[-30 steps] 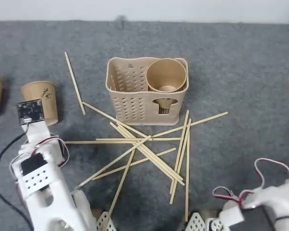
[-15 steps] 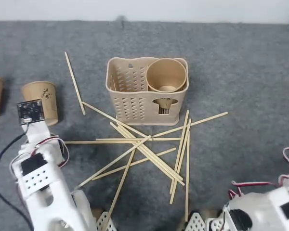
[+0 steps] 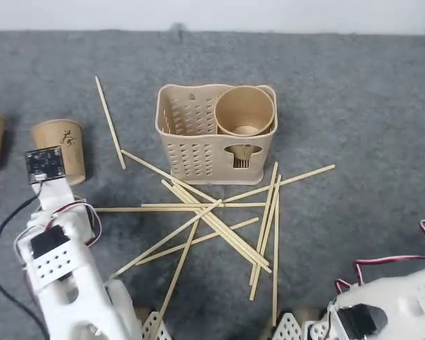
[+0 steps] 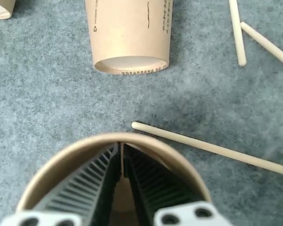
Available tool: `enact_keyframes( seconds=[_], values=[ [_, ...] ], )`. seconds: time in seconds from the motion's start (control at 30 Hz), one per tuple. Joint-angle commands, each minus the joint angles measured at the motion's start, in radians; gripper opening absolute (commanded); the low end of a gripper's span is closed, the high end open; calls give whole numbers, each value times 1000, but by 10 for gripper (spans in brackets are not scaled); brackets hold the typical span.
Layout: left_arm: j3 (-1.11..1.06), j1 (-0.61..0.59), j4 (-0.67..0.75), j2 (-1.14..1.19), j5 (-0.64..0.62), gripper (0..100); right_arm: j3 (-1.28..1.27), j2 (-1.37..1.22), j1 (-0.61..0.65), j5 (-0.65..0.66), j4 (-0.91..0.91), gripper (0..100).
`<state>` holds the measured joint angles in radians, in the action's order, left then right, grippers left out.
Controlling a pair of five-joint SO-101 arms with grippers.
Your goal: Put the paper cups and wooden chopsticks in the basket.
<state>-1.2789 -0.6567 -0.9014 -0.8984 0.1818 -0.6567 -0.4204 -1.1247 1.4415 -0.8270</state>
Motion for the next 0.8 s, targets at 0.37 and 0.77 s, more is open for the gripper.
enact_keyframes(
  seconds=[0.37,0.77],
  values=[
    [2,6,21,-6,-3,13,-106,42,19,6,-101,6],
    [2,8,23,-6,-3,13,-218,834,61,-256,1093,6]
  ],
)
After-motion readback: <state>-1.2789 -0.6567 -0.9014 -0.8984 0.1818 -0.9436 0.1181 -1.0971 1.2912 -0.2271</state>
